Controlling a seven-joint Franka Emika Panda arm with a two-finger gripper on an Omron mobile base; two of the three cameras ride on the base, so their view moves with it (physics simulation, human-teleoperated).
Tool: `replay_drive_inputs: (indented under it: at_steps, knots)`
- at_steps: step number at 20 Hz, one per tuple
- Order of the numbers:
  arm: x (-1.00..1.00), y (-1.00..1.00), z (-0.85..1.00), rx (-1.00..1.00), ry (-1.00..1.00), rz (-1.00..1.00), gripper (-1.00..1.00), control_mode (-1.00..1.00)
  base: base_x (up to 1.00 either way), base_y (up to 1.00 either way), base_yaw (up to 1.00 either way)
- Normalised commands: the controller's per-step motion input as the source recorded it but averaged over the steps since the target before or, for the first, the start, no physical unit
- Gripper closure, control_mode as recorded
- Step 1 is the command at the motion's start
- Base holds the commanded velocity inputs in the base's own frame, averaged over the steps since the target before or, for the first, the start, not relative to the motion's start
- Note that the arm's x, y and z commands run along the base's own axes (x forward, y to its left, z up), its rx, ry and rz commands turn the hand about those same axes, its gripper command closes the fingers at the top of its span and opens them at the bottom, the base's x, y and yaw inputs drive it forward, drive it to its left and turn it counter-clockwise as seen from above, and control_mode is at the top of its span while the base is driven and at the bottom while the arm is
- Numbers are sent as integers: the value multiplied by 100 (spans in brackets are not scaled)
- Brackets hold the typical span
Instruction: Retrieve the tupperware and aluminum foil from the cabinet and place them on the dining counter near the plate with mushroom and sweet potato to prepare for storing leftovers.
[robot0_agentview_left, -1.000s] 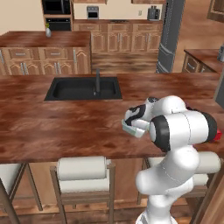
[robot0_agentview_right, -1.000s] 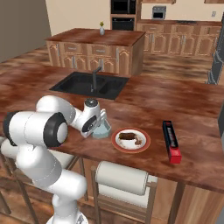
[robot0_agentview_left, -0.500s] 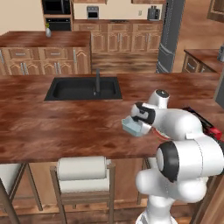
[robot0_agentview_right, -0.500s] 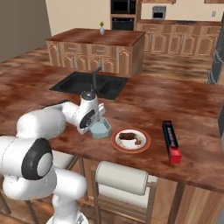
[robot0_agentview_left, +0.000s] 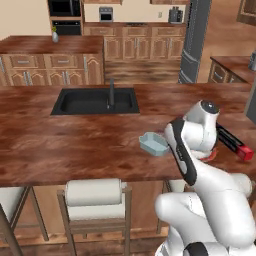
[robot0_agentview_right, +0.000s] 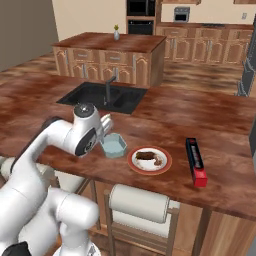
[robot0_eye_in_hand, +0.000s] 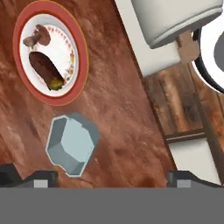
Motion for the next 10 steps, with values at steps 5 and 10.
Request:
replay_drive_inputs:
  at_steps: [5, 10]
  knots:
    - [-100, -2, 63, -8, -39, 0, -100, -100, 0, 0, 0]
    - [-77, -40, 25, -9, -13, 2, -100, -100, 0, 0, 0]
